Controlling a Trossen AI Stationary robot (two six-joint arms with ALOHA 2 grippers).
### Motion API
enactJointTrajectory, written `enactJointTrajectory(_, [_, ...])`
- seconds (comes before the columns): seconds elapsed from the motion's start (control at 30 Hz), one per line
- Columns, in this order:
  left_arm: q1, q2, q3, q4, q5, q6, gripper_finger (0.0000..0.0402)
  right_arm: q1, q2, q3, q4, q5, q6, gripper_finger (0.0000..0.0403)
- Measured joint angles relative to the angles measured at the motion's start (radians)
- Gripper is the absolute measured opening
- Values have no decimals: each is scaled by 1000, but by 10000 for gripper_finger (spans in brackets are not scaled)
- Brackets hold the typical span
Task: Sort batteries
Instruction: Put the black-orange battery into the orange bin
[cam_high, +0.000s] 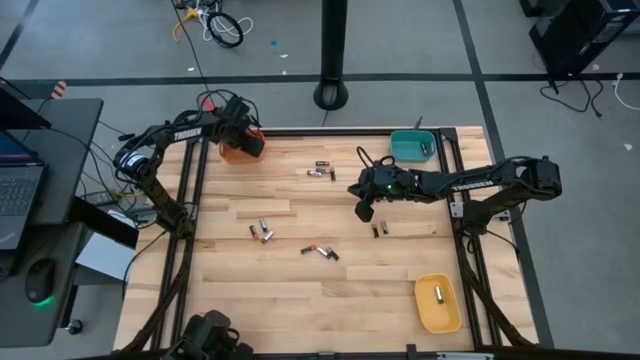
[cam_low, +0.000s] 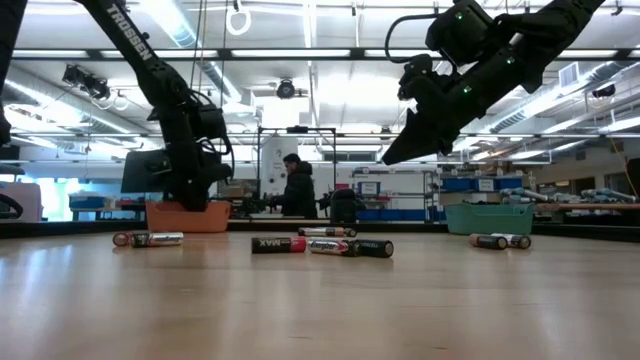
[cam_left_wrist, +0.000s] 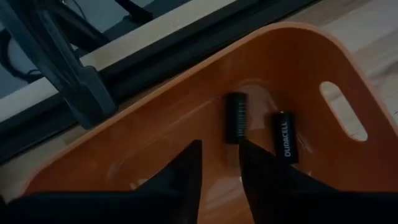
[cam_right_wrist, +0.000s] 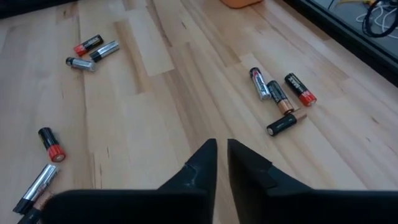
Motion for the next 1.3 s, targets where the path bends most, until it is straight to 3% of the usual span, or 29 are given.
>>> enactJointTrajectory(0.23, [-1, -18, 1, -30, -29, 65, 124, -63, 0, 24, 2, -9, -62, 94])
enactJointTrajectory(0.37, [-27, -96, -3, -17, -85, 74, 80, -107, 3, 56, 2, -56, -86, 86])
enactJointTrajectory(0.5, [-79, -215, -57, 92, -105, 70, 20, -124, 16, 98, 2, -76, -159, 48])
enactJointTrajectory(0.67, [-159, -362, -208, 360, -98, 47, 16, -153, 84, 170, 4, -134, -216, 9])
enactJointTrajectory(0.83, [-254, -458, -393, 677, -43, 51, 19, -197, 232, 282, -60, -231, -259, 22])
enactJointTrajectory(1.1, [-370, -504, -616, 1172, 56, 58, 8, -295, 439, 542, -336, -253, -397, 33])
enactJointTrajectory(1.3, [-407, -503, -680, 1258, 103, 113, 9, -320, 547, 669, -447, -266, -483, 82])
